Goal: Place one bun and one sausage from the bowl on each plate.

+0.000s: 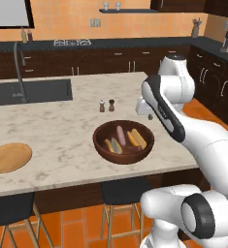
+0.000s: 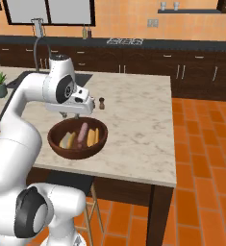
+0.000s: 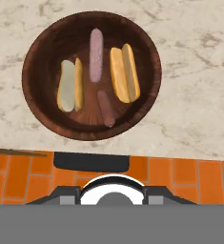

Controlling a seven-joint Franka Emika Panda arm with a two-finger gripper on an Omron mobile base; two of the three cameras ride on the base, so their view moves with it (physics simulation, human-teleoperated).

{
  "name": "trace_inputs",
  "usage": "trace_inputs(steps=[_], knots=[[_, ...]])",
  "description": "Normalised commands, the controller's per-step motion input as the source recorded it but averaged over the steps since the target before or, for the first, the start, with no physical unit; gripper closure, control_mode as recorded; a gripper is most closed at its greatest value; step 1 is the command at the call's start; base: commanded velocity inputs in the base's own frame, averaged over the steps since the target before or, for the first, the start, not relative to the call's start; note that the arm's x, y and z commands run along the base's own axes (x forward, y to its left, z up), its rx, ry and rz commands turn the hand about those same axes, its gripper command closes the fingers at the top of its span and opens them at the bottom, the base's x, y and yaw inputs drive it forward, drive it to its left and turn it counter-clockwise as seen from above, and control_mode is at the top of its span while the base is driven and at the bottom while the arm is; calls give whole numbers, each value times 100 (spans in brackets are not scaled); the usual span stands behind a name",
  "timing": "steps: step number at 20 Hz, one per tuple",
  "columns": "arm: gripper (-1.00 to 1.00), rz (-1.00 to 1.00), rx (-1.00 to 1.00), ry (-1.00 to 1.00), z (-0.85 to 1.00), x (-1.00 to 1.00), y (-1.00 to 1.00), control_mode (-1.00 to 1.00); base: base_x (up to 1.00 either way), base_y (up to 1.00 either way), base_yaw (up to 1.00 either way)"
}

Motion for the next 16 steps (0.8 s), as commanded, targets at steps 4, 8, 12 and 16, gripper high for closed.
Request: trace_inputs(steps=[4, 8, 12, 16], knots=[[-100, 0, 0, 0, -6, -5, 7, -100, 0, 0, 0], [-100, 0, -11, 0, -40, -2, 40, -100, 0, 0, 0], [-100, -2, -5, 0, -48, 34, 20, -100, 0, 0, 0], [-100, -1, 0, 0, -44, 62, 1, -100, 0, 0, 0]])
